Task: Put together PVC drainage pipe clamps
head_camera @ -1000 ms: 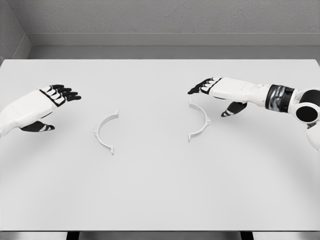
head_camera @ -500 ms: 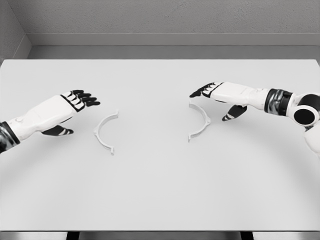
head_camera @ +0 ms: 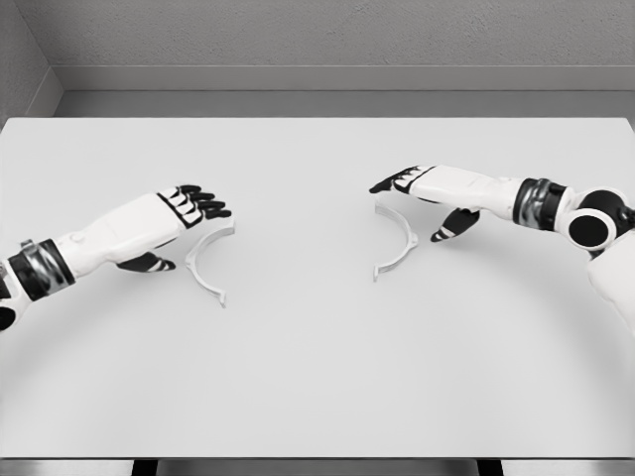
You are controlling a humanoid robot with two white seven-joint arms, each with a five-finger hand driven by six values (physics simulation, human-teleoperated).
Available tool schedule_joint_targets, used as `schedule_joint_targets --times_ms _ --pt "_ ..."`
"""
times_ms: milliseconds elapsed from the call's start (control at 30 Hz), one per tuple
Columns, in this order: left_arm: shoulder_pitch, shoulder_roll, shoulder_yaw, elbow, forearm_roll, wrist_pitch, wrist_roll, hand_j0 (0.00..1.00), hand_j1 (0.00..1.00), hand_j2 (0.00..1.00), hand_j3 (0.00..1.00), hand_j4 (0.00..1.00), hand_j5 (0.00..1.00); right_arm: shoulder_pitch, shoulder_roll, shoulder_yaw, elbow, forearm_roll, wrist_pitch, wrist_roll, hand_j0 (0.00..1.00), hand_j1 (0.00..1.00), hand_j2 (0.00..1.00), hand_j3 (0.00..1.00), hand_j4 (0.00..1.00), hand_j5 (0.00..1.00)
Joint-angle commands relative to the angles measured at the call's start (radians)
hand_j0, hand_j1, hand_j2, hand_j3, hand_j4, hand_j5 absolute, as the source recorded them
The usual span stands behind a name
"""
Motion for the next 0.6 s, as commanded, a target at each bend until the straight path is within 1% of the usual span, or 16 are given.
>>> schedule_joint_targets --times_ms 0,333,400,567 --pt "0.000 -0.002 -0.009 0.002 0.003 0.001 0.000 1.00 1.00 1.00 1.00 1.00 1.00 0.000 0.012 -0.001 0.010 -0.006 0.003 0.000 1.00 1.00 1.00 1.00 1.00 1.00" --pt "-0.002 -0.016 -0.016 0.035 0.002 0.001 0.000 1.00 1.00 1.00 1.00 1.00 1.00 -0.006 0.024 0.004 0.013 -0.005 0.003 0.000 1.00 1.00 1.00 1.00 1.00 1.00" --pt "-0.012 -0.023 -0.016 0.041 0.000 0.001 0.000 1.00 1.00 1.00 1.00 1.00 1.00 -0.012 0.026 0.005 0.037 -0.003 0.003 0.000 1.00 1.00 1.00 1.00 1.00 1.00" --pt "-0.021 -0.043 -0.018 0.055 -0.013 0.001 0.000 1.00 1.00 1.00 1.00 1.00 1.00 -0.015 0.041 0.007 0.047 -0.002 0.003 0.000 1.00 1.00 1.00 1.00 1.00 1.00"
